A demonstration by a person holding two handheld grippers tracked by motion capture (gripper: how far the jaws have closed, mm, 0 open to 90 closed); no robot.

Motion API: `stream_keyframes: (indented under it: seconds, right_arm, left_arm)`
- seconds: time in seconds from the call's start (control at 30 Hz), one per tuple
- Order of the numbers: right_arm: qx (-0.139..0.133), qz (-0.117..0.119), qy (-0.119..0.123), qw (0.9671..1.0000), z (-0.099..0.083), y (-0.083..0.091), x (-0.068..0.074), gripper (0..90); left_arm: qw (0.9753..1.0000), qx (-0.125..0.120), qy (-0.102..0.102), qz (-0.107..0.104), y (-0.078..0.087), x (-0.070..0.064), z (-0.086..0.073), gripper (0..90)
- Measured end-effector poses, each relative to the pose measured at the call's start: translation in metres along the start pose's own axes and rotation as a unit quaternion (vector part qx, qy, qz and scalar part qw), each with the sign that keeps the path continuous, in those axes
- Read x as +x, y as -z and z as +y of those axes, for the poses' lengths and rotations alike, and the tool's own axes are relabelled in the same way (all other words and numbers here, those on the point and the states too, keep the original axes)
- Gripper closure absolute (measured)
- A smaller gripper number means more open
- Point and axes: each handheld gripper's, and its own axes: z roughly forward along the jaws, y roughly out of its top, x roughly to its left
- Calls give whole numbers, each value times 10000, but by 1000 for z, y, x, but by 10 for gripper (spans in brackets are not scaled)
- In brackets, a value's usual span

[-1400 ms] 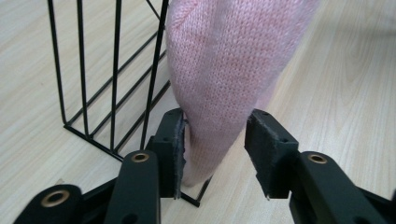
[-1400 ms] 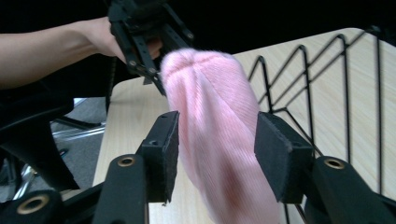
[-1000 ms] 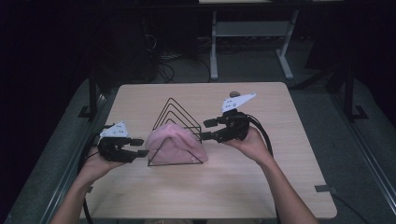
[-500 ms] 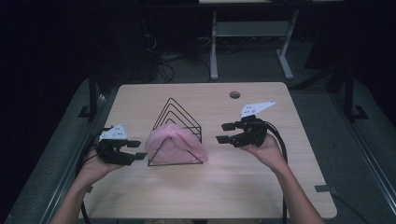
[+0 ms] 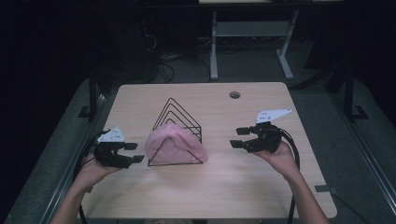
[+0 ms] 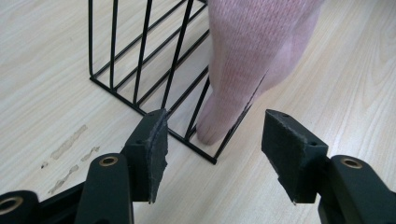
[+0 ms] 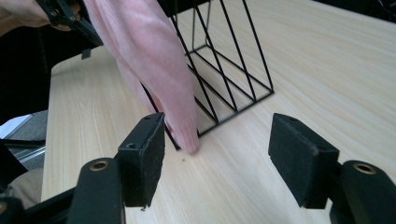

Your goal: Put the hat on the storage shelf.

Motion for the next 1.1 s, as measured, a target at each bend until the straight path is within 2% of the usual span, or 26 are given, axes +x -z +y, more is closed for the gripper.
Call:
stream_keyframes:
  seconds: [0.2, 0.3, 0.37, 0.5, 0.53, 0.7, 0.83, 0.87, 1.1]
  right_arm:
    - [1, -120, -118, 9999, -16, 13, -4, 345]
    - [5, -179, -212, 9996, -26, 19, -7, 345]
    - [-12, -208, -290, 9994, -33, 23, -9, 343]
    - [-13, -263, -366, 9990, -43, 29, -11, 340]
    - [11, -300, -430, 9986, -50, 32, -13, 336]
    - [42, -395, -556, 9977, -65, 40, -16, 328]
    - [22, -456, -630, 9970, -72, 45, -18, 328]
    - [34, -475, -646, 9968, -75, 46, -18, 326]
    - [128, -639, -814, 9946, -95, 59, -19, 310]
  left_arm:
    - [10000, 31, 15, 11, -1, 0, -2, 383]
    - [9999, 17, 109, 15, -3, -1, -4, 375]
    - [10000, 76, 46, 18, -4, 0, -5, 374]
    - [9999, 68, 92, 43, -5, 0, -7, 365]
    - [9999, 92, 93, 49, -4, 0, -7, 363]
    - [9998, 75, 173, 58, -6, -1, -12, 356]
    - [9997, 90, 216, 59, -7, -1, -14, 353]
    - [9998, 134, 163, 60, -7, 0, -15, 351]
    - [9995, 123, 263, 146, -7, -1, -22, 335]
